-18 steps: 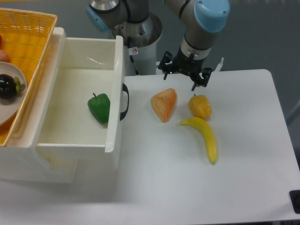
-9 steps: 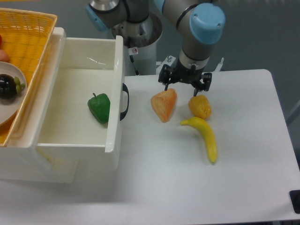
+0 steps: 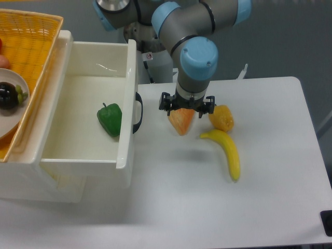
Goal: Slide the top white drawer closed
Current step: 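Lower the gripper and move it against the drawer's front panel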
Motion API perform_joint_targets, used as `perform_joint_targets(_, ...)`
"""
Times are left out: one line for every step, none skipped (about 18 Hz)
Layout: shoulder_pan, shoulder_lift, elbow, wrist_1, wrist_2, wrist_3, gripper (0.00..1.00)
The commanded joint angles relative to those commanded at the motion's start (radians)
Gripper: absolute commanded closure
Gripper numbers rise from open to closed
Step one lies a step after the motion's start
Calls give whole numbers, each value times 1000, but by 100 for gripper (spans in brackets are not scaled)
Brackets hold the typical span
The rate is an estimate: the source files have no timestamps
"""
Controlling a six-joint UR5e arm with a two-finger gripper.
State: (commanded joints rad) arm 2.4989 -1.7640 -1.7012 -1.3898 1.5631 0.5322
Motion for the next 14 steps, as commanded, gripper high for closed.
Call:
perform_joint_targets(-8, -5, 3, 0, 2, 8, 0)
perform_joint_targets(-9, -5, 3, 0, 2, 15, 0)
perform_joint_targets(-11, -12, 5, 2, 0, 17, 0)
perform_joint_targets(-11, -20, 9, 2, 0, 18, 0)
perform_joint_targets(-11, -25, 9, 6, 0, 17, 0)
perform_joint_targets(-11, -28, 9, 9, 0, 18, 0)
perform_joint_targets(-11, -35, 9, 9, 0, 18, 0)
perform_joint_targets(-12, -46, 9, 11, 0, 18, 0)
perform_joint_targets(-12, -49, 9, 14, 0, 18, 0)
perform_joint_targets(-15, -52, 12, 15, -2, 26, 0)
perform_joint_targets(-14, -54, 15, 14, -2, 40, 0)
perform_joint_targets(-14, -55, 15, 14, -8, 54, 0)
perform_joint_targets(-14, -63, 15, 14, -12, 58, 0)
perform_joint_targets(-14, -72, 17, 14, -14, 55, 0)
